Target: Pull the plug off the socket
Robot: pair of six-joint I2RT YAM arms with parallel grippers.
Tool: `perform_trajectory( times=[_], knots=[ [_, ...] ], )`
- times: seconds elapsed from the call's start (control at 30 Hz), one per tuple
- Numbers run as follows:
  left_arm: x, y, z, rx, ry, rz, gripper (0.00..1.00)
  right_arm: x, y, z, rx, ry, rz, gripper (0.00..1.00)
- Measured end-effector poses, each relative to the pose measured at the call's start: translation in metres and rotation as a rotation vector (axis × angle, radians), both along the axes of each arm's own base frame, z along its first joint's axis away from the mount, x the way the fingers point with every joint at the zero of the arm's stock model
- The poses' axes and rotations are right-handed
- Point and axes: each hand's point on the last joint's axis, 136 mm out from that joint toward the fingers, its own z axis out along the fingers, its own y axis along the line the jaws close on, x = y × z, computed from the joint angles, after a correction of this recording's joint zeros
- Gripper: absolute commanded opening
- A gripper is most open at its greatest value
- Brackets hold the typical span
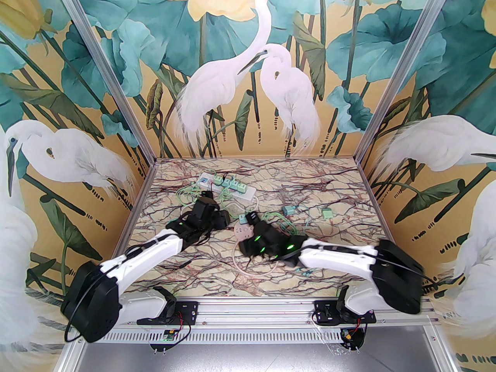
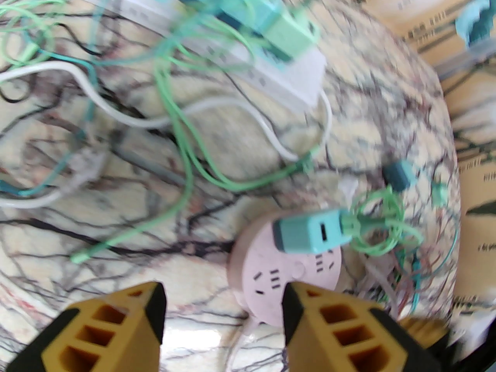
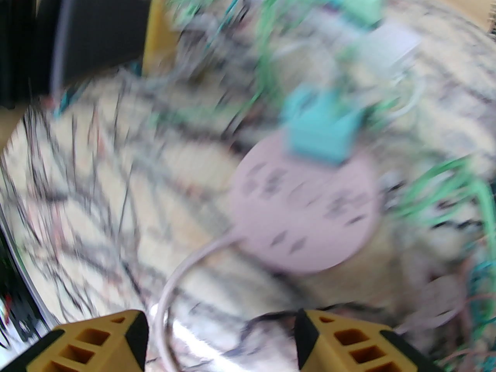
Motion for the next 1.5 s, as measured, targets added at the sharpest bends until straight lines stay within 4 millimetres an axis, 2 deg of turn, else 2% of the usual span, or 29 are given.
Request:
perform_trajectory(
  times=[0.17, 0.3, 0.4, 0.57, 0.7, 0.97, 1.17, 1.3, 1.5],
  knots=[
    [-0.005, 0.011, 0.015, -0.031, -0.041, 0.027, 0.59, -0.015, 0.029, -0.032, -0.097, 0.038, 0.041, 0.60],
    [-0.011, 0.014, 0.018, -0.039, -0.051, 0.030, 0.59, -0.018, 0.046, -0.052, -0.152, 0.058, 0.059, 0.57],
    [-0.014, 0.016, 0.018, -0.038, -0.049, 0.031, 0.59, -0.017, 0.047, -0.065, -0.194, 0.069, 0.051, 0.54],
    [-0.016, 0.017, 0.019, -0.046, -0.054, 0.030, 0.59, -0.014, 0.041, -0.066, -0.213, 0.050, 0.033, 0.49],
    [-0.018, 0.015, 0.016, -0.053, -0.043, 0.017, 0.59, -0.009, 0.015, -0.067, -0.235, 0.042, -0.005, 0.46],
    [-0.016, 0.000, 0.013, -0.108, -0.062, -0.041, 0.52, 0.018, -0.082, -0.067, -0.304, 0.059, -0.192, 0.40],
    [-0.014, -0.021, 0.005, -0.146, -0.081, -0.139, 0.50, 0.041, -0.130, -0.057, -0.290, 0.068, -0.325, 0.39],
    [-0.015, -0.044, -0.003, -0.130, -0.093, -0.232, 0.50, 0.055, -0.147, -0.053, -0.272, 0.070, -0.376, 0.42],
    [-0.018, -0.073, -0.025, -0.051, -0.055, -0.317, 0.50, 0.055, -0.134, -0.045, -0.218, 0.068, -0.317, 0.42]
  ],
)
